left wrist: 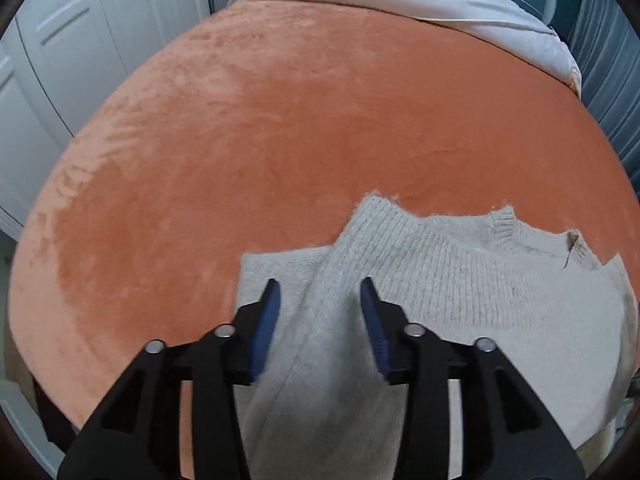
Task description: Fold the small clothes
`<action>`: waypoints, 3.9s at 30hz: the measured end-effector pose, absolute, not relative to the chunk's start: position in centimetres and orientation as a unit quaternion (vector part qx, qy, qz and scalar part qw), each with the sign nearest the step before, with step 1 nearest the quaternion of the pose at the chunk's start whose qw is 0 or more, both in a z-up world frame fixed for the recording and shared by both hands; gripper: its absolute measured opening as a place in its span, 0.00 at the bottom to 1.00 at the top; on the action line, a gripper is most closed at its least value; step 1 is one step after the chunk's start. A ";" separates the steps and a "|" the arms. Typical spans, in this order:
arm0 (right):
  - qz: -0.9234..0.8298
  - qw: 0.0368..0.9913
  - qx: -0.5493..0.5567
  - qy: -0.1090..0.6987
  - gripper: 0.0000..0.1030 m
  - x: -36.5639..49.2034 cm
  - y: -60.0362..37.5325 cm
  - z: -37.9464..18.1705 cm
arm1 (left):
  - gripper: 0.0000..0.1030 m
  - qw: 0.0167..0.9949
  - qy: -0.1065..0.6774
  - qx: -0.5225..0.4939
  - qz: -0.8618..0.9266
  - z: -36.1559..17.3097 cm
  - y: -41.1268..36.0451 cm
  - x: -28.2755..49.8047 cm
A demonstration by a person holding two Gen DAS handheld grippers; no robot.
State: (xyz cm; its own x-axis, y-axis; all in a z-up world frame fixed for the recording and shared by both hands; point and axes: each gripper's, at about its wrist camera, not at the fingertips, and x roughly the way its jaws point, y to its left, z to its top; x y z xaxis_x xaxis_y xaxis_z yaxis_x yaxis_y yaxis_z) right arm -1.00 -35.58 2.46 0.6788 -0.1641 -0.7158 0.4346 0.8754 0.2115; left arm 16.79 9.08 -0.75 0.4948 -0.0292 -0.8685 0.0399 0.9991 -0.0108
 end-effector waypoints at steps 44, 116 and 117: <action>-0.032 0.856 0.037 0.514 0.11 5.8 -11.9 -3.3 | 0.79 0.827 0.545 -0.135 0.022 -3.0 14.8 0.8; 0.023 0.844 0.308 0.439 0.59 -6.3 -30.0 -0.3 | 0.87 0.833 0.513 0.093 -0.186 -3.8 -7.6 -2.1; 0.021 0.849 0.295 0.439 0.51 -6.0 -29.6 0.2 | 0.85 0.836 0.508 0.080 -0.192 -3.6 -7.4 -1.9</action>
State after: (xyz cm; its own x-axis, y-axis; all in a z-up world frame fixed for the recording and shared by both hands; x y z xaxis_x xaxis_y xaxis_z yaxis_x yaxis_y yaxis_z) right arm -5.97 -29.55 0.17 0.6143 0.2936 -0.7324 0.2232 0.8256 0.5181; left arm -1.92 -7.40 -3.64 0.4102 -0.2396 -0.8800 0.4023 0.9135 -0.0611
